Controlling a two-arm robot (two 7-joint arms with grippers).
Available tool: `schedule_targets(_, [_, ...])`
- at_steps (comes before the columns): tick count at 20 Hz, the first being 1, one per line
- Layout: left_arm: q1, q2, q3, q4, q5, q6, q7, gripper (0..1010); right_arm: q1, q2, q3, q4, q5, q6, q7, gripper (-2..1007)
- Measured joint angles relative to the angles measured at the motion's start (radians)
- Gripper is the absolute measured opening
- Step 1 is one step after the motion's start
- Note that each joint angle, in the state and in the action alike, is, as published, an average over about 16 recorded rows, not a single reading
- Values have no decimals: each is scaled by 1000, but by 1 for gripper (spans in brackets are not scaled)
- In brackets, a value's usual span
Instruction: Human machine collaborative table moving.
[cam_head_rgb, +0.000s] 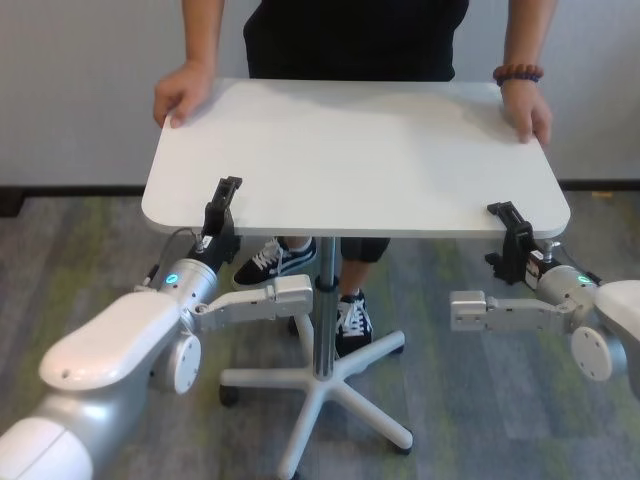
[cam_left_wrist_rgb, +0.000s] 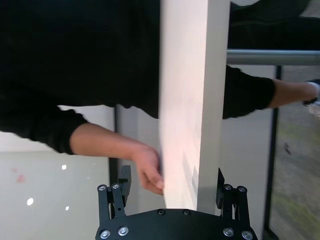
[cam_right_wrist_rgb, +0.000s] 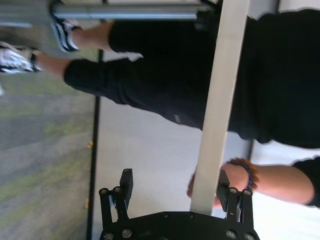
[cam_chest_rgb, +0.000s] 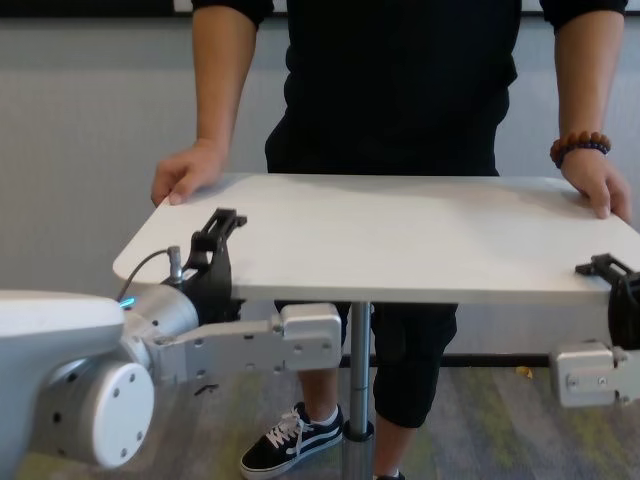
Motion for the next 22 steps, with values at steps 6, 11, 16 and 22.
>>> schedule_targets(6, [90,68,-1,-184,-17,33,-90,1000,-111,39,78,-203,-34,5,100,1005])
schedule_targets(11, [164,125,-10,-332,-42,61,-156,1000,-216,76,119,-393,-27,20,181,1005])
schedule_targets(16, [223,176,-25,-455,-70,79,-203,1000,-316,113,148,-573,-4,44,251,1005])
schedule_targets(22, [284,219,-60,-569,-128,80,-257,1000,-418,144,178,-747,40,70,304,1005])
